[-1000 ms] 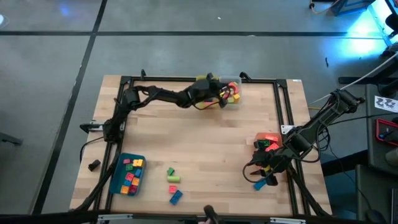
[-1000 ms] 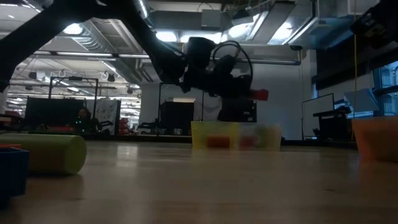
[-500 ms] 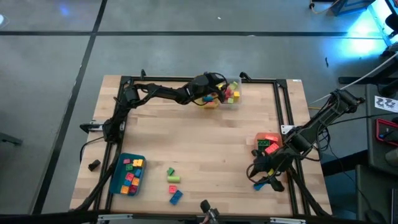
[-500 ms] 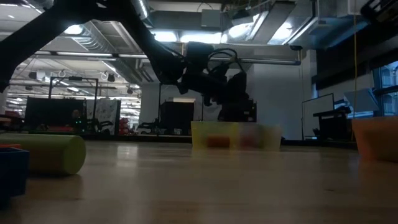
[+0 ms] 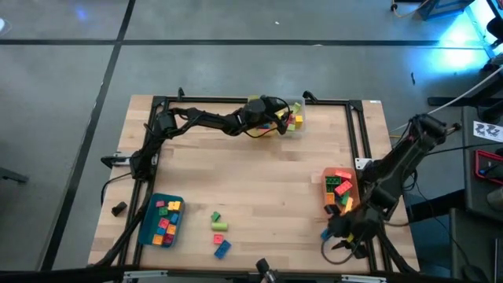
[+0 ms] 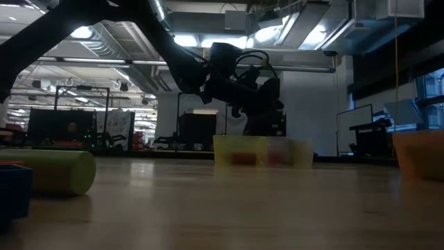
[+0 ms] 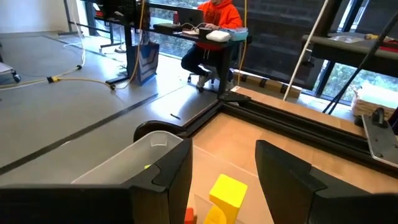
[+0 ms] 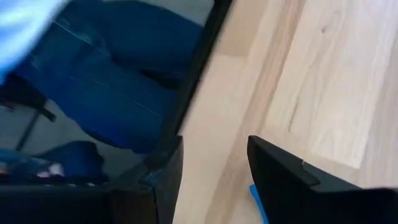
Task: Sort blocks by size
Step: Put the blue half circle block into the transparent bin
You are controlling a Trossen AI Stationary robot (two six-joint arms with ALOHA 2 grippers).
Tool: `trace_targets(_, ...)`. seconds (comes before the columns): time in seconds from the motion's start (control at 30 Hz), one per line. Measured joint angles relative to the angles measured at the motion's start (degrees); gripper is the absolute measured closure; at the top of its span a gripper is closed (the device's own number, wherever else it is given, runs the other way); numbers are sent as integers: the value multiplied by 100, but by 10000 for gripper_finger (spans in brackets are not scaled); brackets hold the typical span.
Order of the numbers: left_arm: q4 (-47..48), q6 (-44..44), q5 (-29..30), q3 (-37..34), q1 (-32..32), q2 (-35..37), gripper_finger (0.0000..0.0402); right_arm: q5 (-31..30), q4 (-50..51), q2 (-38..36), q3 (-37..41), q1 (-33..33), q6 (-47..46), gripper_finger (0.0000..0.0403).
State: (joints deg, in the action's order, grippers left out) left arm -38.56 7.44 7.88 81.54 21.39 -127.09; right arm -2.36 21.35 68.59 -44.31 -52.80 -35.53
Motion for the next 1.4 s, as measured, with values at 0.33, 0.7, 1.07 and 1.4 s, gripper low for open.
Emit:
trace_targets(0.33,25,0,-1,0,-3,0,242,-107,923,927,0,-22,162,221)
trace_targets(0.7,72,0,2,0,-3,0,242,138,1173,1524,0,-11,332,221)
trace_targets(1.07,7,2,2,0,-3,2,242,96,1125,2098,-31,-13,453,221)
trace_targets(1.4,-30,-15,-1,0,-36,9,242,42,814,2141,11,-6,429,221)
